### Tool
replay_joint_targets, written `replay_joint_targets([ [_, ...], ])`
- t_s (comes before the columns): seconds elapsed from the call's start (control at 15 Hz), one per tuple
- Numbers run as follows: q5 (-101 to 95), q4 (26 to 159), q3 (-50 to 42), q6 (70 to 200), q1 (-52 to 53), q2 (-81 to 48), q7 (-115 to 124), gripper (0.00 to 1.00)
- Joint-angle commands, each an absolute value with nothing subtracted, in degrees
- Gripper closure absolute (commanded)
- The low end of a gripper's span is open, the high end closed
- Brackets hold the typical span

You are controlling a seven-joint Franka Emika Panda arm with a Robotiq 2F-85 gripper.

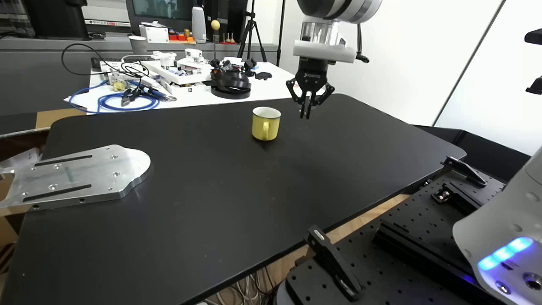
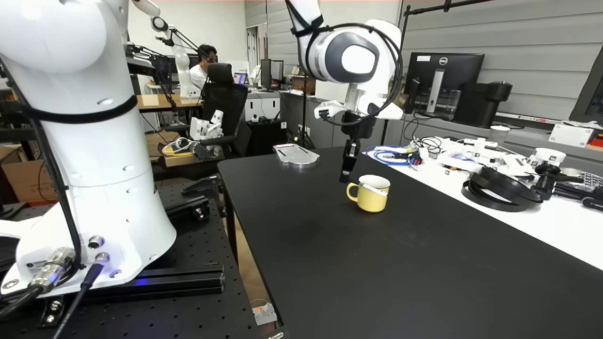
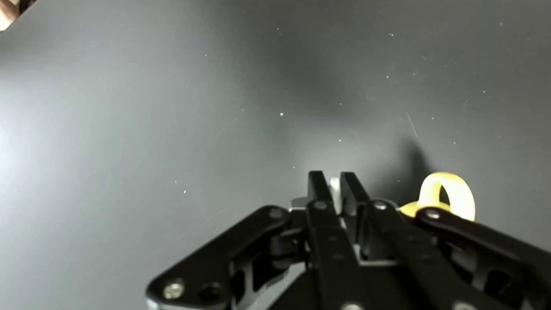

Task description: Take the pen out of the cup and put it on the table

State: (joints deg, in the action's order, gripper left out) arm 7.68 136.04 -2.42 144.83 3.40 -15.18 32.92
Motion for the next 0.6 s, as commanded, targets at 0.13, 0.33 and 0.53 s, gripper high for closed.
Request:
replay_joint_targets([
  [0.13, 5.57, 135.97, -3.86, 151.24, 7.09, -21.79, 36.07, 0.97],
  [0.33, 4.00, 135.74, -5.82, 153.78, 9.59, -24.29, 37.74, 0.97],
  [0.53, 2.39, 135.51, -8.05, 154.14, 12.03, -25.66, 39.59, 0.97],
])
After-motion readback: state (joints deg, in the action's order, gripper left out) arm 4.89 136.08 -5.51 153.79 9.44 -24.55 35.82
